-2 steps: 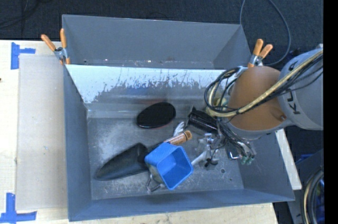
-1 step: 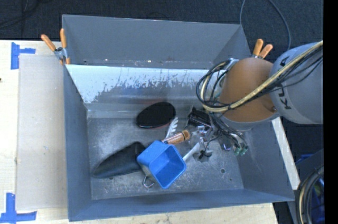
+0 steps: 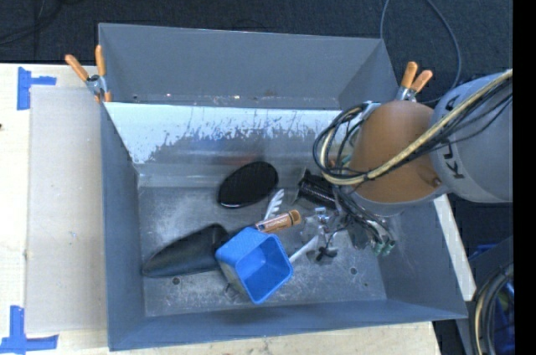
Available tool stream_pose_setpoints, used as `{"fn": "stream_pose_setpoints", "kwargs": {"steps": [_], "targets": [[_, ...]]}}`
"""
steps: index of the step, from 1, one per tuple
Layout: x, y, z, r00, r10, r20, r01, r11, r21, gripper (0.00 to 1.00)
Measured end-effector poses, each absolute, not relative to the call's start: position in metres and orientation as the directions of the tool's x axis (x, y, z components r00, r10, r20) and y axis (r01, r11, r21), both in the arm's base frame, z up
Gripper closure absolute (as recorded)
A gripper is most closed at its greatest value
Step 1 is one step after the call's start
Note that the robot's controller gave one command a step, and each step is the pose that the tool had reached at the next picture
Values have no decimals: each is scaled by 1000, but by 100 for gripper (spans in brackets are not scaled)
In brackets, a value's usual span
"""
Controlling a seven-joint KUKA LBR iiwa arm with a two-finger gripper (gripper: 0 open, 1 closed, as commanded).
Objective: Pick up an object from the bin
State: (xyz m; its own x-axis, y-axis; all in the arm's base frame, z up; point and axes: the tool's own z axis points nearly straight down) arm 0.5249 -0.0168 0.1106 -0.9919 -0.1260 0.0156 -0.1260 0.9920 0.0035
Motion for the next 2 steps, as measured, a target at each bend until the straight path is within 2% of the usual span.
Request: {"fn": "stream_pose_setpoints", "kwargs": {"steps": [1, 2], "targets": [[530, -9, 126, -990, -141, 16, -141, 990, 3, 100], [526, -9, 142, -989, -142, 28, -142, 990, 6, 100]]}}
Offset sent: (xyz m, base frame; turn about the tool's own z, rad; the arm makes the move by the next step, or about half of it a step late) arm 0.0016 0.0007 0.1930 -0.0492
